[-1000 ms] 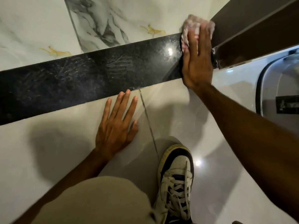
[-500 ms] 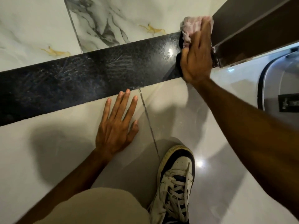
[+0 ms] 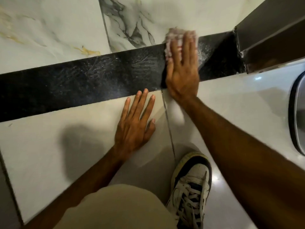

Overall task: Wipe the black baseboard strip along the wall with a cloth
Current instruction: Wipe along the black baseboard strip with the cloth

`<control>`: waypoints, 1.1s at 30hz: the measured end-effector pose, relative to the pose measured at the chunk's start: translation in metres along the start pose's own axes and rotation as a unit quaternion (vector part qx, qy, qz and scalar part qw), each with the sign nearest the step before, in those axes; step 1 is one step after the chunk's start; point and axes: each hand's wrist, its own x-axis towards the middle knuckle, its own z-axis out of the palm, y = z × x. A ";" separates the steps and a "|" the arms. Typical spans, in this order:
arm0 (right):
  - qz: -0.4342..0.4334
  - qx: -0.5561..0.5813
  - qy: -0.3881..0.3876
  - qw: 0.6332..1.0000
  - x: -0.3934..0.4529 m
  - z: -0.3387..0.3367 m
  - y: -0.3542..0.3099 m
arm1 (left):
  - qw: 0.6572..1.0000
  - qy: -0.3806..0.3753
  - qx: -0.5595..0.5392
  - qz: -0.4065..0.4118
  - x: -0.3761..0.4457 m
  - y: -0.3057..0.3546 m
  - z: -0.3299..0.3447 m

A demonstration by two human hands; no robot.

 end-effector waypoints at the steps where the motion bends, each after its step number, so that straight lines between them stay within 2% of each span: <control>1: -0.030 0.005 -0.009 0.999 -0.013 0.002 -0.011 | 1.000 -0.005 0.002 -0.010 -0.003 -0.002 0.000; 3: -0.098 0.002 -0.056 0.994 -0.058 -0.005 -0.012 | 1.000 -0.010 0.011 -0.024 -0.017 -0.007 -0.003; 5: -0.122 -0.008 -0.091 0.988 -0.099 -0.020 0.012 | 1.000 -0.015 0.018 -0.020 -0.038 -0.014 -0.007; 8: -0.065 -0.038 -0.059 0.995 -0.105 -0.028 0.039 | 0.999 -0.020 0.012 -0.034 -0.068 -0.025 -0.010; 12: 0.049 -0.044 0.008 0.998 -0.039 -0.004 -0.005 | 0.998 0.013 0.000 -0.066 -0.073 -0.026 -0.006; 13: 0.038 -0.032 0.004 0.999 -0.024 0.004 -0.024 | 0.998 0.018 -0.001 -0.068 -0.072 -0.026 -0.004; 15: -0.076 -0.013 -0.036 0.996 -0.015 0.015 -0.053 | 0.997 0.025 -0.003 -0.075 -0.070 -0.026 -0.003; 16: -0.143 -0.006 -0.061 0.988 -0.023 0.017 -0.061 | 0.996 0.024 -0.004 -0.084 -0.071 -0.027 -0.003; 18: -0.208 -0.004 -0.086 0.974 -0.057 0.008 -0.053 | 0.996 0.016 0.000 -0.092 -0.072 -0.026 -0.006; 21: -0.196 -0.058 -0.110 0.973 -0.108 -0.018 -0.012 | 0.995 0.002 -0.009 -0.095 -0.070 -0.024 -0.012; 24: -0.183 -0.088 -0.090 0.975 -0.095 -0.022 0.007 | 0.996 0.003 -0.023 -0.091 -0.070 -0.026 -0.012; 27: -0.124 -0.089 -0.027 0.988 -0.039 0.001 -0.027 | 0.995 0.014 -0.025 -0.094 -0.070 -0.026 -0.006; 29: -0.095 -0.055 -0.032 0.993 -0.007 0.022 -0.073 | 0.993 0.027 -0.019 -0.115 -0.070 -0.027 -0.005; 31: -0.144 -0.038 -0.052 0.988 0.003 0.037 -0.115 | 0.990 0.039 -0.016 -0.133 -0.070 -0.026 -0.005; 33: -0.226 -0.029 -0.065 0.972 -0.011 0.039 -0.128 | 0.988 0.041 -0.012 -0.148 -0.070 -0.026 -0.007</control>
